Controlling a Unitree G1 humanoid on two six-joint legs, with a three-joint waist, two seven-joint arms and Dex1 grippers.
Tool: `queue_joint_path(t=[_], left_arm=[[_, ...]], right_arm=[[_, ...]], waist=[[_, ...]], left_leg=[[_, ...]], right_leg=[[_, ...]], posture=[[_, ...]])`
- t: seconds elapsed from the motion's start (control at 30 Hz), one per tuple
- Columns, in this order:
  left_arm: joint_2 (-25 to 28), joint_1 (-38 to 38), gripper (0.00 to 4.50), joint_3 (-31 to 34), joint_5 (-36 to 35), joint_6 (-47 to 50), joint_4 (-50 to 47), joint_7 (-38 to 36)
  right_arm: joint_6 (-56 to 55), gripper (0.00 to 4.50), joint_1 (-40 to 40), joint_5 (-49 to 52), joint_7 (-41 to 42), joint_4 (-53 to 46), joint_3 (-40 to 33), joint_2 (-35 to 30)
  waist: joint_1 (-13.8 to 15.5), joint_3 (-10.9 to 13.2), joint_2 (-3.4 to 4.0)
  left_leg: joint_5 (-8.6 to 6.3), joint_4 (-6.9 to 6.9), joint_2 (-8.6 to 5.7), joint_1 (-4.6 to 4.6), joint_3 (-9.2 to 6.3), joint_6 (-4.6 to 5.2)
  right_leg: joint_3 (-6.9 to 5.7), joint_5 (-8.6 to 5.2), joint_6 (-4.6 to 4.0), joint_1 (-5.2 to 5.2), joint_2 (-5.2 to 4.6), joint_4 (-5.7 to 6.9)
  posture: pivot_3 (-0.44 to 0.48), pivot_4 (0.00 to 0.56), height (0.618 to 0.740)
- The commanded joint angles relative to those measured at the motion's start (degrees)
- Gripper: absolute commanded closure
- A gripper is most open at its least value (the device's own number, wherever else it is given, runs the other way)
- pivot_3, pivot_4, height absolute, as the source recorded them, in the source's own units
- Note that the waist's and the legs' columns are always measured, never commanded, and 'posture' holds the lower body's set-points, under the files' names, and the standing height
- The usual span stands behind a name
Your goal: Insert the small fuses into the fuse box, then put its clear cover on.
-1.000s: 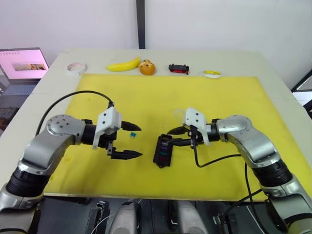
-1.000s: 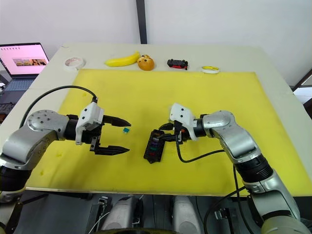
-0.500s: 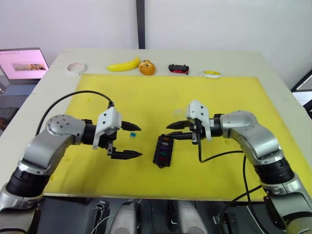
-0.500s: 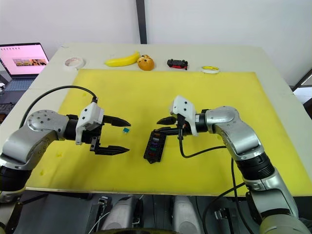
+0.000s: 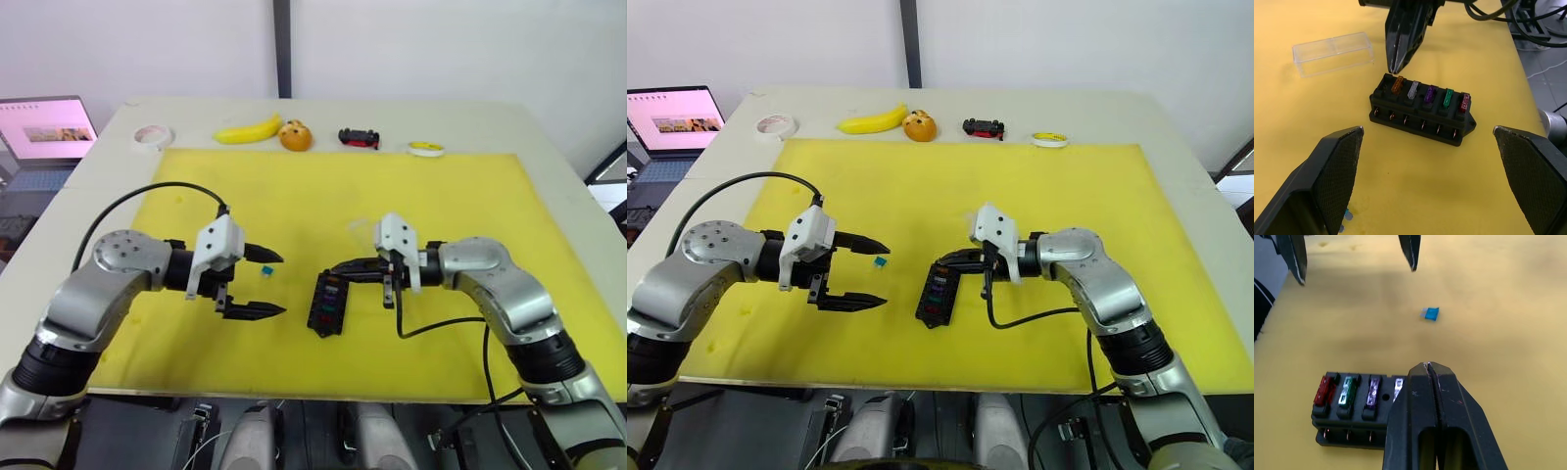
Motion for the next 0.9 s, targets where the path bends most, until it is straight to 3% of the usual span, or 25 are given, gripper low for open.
queue_joint_path(t=[0.03, 0.37, 0.63, 0.8, 0.9], left_arm=[[0.3, -0.7, 0.00, 0.7, -0.3, -0.8, -0.9, -0.2], [0.2, -0.6, 0.00, 0.8, -0.2, -0.8, -1.0, 0.1], [1.4, 0.5, 0.00, 2.6, -0.9, 0.3, -0.4, 0.4], [4.8, 2.2, 0.00, 6.4, -1.4, 3.4, 1.8, 1.2], [8.7, 4.4, 0.00, 10.6, -2.2, 6.9, 5.1, 1.4]], right_arm=[[-1.1, 4.47, 0.3, -1.0, 0.0, 0.4, 0.6, -0.2], [-1.6, 4.47, 0.6, -3.9, -0.2, 3.2, 2.4, -1.0], [9.2, 4.47, -5.5, 8.1, -0.1, -6.2, -5.9, -1.3], [10.9, 4.47, -6.4, 10.6, 0.8, -9.4, -10.0, -6.3], [7.6, 4.47, -3.5, 8.3, 3.6, -7.1, -13.8, -14.1]], waist=[[0.0, 0.0, 0.00], [0.0, 0.0, -0.01], [0.0, 0.0, 0.02], [0.0, 0.0, 0.02], [0.3, 0.0, 0.01]], left_leg=[[0.00, 0.00, 0.00, 0.00, 0.00, 0.00], [0.00, 0.00, 0.00, 0.02, 0.00, 0.00], [0.00, 0.00, 0.00, 0.00, 0.00, 0.00], [-0.01, -0.05, 0.04, 0.00, -0.05, 0.00], [-0.01, -0.05, 0.00, -0.02, -0.03, 0.00]], right_leg=[[0.00, 0.00, 0.00, 0.00, 0.00, 0.00], [0.00, 0.00, 0.00, 0.02, 0.01, 0.00], [0.00, 0.00, 0.00, 0.01, -0.01, 0.00], [-0.02, 0.00, -0.01, -0.02, 0.01, -0.03], [-0.03, -0.01, 0.00, -0.01, -0.04, -0.07]], posture=[[0.000, 0.150, 0.737], [0.000, 0.150, 0.737], [0.000, 0.150, 0.737], [0.000, 0.150, 0.737], [0.000, 0.150, 0.737]])
